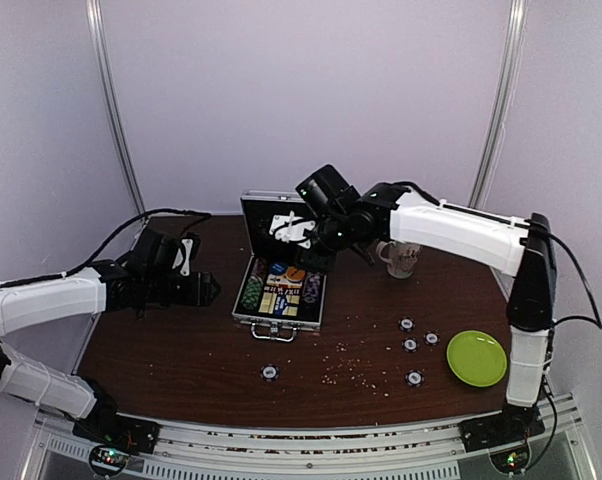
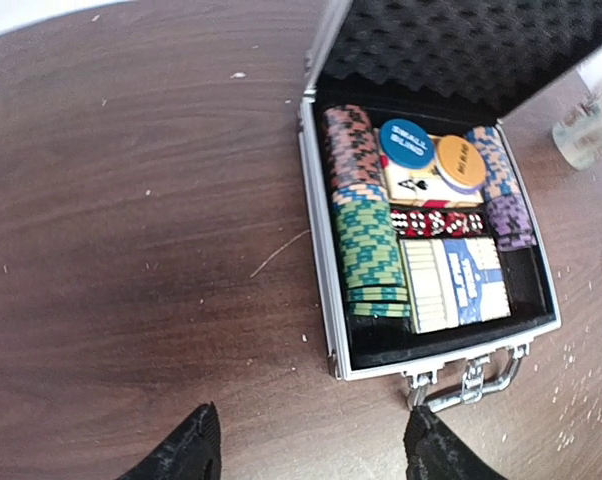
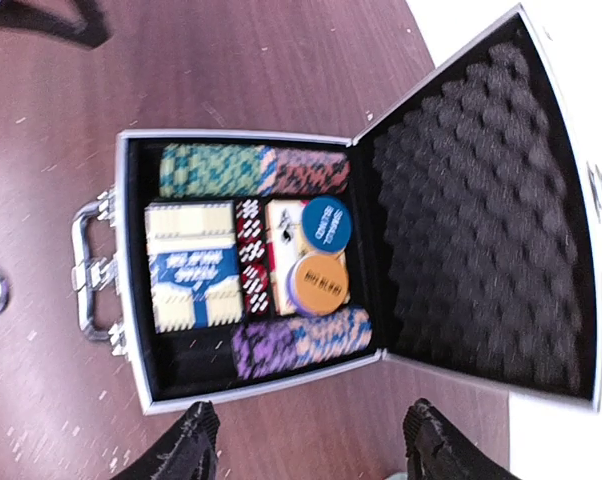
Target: Pack up texas hold em set
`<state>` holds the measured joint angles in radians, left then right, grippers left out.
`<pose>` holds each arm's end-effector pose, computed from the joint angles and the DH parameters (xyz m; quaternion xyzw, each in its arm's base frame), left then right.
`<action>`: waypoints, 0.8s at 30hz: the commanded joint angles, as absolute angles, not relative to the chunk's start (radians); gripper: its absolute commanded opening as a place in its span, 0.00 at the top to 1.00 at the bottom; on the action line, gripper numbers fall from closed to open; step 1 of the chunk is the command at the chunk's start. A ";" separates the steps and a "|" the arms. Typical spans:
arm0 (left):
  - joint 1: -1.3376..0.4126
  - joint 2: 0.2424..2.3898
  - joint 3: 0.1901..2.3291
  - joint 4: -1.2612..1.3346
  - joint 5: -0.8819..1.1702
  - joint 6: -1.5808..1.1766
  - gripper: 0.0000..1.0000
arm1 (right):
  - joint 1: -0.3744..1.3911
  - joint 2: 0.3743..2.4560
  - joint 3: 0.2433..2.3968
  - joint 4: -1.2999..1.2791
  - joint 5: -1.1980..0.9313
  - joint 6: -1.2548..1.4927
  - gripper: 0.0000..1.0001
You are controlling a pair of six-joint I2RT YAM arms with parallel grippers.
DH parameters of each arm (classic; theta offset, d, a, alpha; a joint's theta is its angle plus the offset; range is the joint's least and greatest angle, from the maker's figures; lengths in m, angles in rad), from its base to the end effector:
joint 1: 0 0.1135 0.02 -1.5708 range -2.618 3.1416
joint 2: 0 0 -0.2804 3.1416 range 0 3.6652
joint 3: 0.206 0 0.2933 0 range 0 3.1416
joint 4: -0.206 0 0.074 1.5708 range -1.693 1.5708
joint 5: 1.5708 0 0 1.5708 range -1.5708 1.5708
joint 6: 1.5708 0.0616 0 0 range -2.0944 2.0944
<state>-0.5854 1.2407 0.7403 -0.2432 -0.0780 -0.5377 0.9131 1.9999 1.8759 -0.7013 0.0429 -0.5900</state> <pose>0.2606 -0.1670 0.2020 0.0062 0.9151 -0.1836 0.3589 0.3205 0.4106 0.2929 -0.6300 0.6856 0.0388 0.3626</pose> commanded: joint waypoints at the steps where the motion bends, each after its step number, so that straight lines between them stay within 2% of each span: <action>1: -0.600 1.226 0.802 -0.319 -0.003 -0.388 0.36 | 0.907 1.860 1.660 -0.727 -0.035 -0.555 0.35; 8: -0.769 1.329 0.975 -0.555 0.069 -0.230 0.40 | 0.836 1.629 1.351 -0.763 -0.165 -0.495 0.35; 15: -0.958 1.512 1.128 -0.730 0.116 -0.132 0.44 | 0.710 1.445 1.048 -0.650 -0.253 -0.450 0.35; 24: -1.055 1.792 1.301 -0.895 0.041 -0.089 0.42 | 0.585 1.370 0.973 -0.586 -0.331 -0.449 0.34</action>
